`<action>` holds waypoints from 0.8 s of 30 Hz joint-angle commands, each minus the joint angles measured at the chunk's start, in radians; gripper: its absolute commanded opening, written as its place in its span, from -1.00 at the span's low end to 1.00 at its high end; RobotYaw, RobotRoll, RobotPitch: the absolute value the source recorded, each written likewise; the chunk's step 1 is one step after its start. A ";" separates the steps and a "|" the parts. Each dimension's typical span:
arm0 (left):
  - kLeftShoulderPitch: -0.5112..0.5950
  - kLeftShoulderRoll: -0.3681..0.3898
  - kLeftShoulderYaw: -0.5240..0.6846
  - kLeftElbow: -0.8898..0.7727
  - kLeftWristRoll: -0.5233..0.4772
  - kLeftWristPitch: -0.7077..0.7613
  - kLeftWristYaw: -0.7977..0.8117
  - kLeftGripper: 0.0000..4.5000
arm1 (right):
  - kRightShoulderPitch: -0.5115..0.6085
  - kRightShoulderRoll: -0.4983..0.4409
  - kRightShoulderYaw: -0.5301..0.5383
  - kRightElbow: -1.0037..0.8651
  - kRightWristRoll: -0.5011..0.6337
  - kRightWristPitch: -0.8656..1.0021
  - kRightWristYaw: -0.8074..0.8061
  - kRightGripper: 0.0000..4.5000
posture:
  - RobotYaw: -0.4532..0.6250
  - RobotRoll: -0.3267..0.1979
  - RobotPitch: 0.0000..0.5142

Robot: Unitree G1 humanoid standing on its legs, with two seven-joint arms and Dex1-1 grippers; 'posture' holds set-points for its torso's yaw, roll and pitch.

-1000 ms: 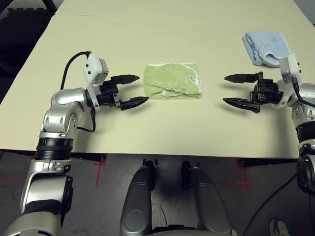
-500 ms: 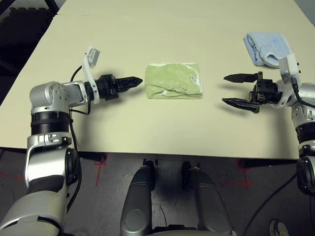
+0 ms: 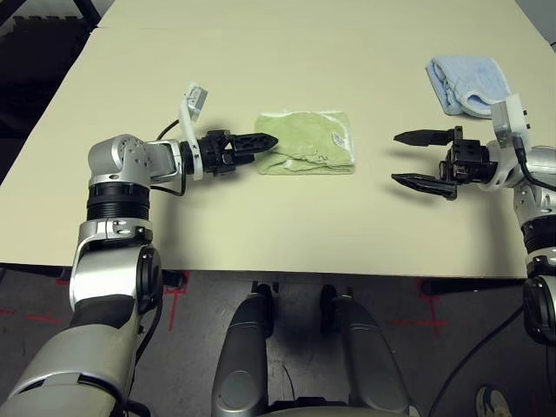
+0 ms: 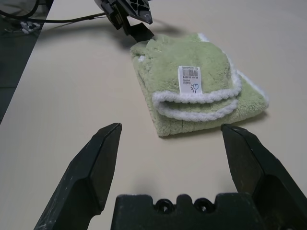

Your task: Fold the towel and set it aside.

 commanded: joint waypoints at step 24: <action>-0.056 -0.107 -0.010 0.149 0.048 -0.116 0.048 0.42 | 0.000 0.001 0.007 -0.006 -0.003 -0.018 -0.004 1.00 | -0.16 0.25 -0.07</action>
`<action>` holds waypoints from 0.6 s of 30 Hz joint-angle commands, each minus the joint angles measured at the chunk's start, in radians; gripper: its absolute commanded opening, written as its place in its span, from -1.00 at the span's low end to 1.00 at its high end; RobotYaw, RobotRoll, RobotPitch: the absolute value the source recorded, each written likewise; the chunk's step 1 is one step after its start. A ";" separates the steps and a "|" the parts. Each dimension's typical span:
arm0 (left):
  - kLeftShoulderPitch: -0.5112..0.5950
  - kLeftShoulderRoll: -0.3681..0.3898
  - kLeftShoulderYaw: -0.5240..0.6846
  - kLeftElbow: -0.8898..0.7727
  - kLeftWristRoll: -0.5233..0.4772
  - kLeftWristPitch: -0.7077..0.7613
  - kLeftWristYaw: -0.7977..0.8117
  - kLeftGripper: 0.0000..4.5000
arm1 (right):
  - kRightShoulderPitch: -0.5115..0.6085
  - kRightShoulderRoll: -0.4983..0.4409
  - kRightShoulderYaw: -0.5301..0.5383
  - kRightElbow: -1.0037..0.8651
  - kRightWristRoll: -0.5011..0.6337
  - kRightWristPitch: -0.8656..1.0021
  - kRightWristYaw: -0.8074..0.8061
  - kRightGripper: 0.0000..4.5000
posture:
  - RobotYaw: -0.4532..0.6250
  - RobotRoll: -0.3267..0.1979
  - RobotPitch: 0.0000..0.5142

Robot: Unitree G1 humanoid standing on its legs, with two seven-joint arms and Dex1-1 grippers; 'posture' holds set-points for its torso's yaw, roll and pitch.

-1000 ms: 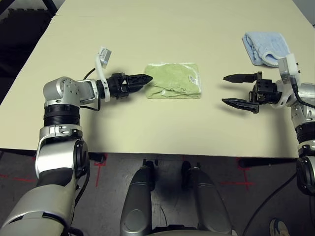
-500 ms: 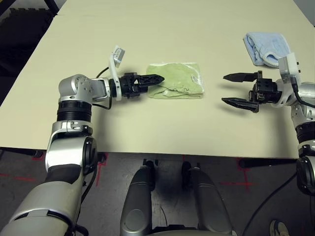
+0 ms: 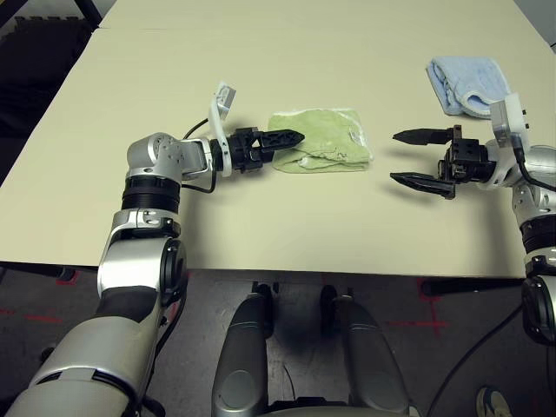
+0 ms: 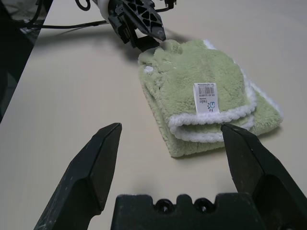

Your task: Fold the towel and set it aside.

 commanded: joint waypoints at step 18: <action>-0.035 0.006 0.035 0.100 0.050 -0.073 0.039 -0.99 | 0.000 -0.010 0.007 0.009 -0.010 -0.024 -0.004 1.00 | -0.15 0.25 -0.07</action>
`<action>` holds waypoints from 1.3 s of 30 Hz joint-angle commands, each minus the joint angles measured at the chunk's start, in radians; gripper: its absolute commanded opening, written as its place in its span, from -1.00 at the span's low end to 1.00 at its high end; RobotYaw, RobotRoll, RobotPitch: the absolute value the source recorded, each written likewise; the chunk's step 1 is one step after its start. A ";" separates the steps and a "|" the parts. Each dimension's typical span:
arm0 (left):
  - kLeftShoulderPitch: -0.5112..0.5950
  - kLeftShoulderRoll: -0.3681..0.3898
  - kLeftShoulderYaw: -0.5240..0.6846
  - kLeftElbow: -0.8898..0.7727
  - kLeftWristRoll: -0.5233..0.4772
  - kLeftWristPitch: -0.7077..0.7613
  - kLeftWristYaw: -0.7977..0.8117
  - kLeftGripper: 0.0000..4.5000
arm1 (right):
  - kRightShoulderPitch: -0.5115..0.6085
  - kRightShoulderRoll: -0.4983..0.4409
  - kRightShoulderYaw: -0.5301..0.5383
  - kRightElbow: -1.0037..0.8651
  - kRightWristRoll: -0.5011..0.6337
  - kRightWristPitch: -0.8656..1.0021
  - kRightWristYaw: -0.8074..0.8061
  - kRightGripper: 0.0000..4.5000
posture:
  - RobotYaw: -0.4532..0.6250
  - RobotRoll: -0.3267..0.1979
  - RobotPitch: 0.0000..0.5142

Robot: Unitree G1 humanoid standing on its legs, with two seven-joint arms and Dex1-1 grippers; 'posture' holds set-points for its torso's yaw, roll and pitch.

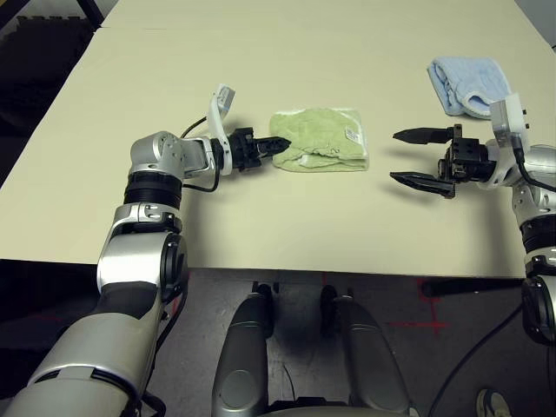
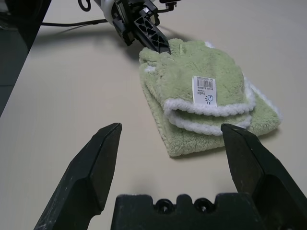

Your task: Fold the towel and set it aside.

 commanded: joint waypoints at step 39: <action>0.176 -0.094 0.562 -0.367 -0.078 -0.754 0.998 -0.99 | -0.043 0.013 0.016 0.067 -0.023 -0.042 -0.015 1.00 | -0.05 0.25 -0.05</action>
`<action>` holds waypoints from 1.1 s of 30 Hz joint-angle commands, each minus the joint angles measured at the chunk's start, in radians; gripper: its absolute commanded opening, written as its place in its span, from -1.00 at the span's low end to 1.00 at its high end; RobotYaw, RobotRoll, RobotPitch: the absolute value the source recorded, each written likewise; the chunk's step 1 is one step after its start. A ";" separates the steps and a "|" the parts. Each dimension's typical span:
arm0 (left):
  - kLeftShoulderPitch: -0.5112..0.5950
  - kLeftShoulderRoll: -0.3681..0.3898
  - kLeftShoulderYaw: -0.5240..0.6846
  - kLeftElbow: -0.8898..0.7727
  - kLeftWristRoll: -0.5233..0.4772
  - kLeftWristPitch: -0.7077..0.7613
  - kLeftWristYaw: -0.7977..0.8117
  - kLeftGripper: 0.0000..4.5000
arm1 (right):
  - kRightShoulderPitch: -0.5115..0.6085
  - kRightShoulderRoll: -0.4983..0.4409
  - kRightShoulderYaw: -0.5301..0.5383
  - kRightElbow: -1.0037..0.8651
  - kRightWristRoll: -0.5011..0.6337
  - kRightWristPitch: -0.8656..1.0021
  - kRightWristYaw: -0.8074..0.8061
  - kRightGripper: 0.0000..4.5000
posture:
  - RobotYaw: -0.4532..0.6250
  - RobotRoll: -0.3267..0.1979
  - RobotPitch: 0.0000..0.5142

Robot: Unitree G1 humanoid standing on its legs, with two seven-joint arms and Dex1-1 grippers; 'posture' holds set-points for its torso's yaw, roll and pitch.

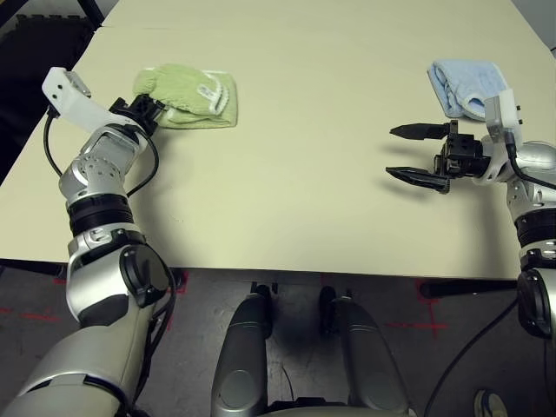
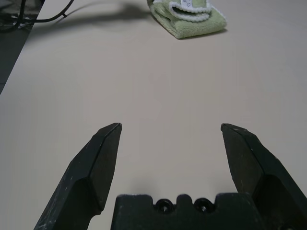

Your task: Fold the towel and set it aside.

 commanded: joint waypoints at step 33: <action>0.216 -0.001 -0.123 -0.544 -0.511 0.810 0.297 0.99 | -0.055 0.034 0.011 0.065 -0.025 -0.044 -0.001 1.00 | -0.02 0.25 -0.09</action>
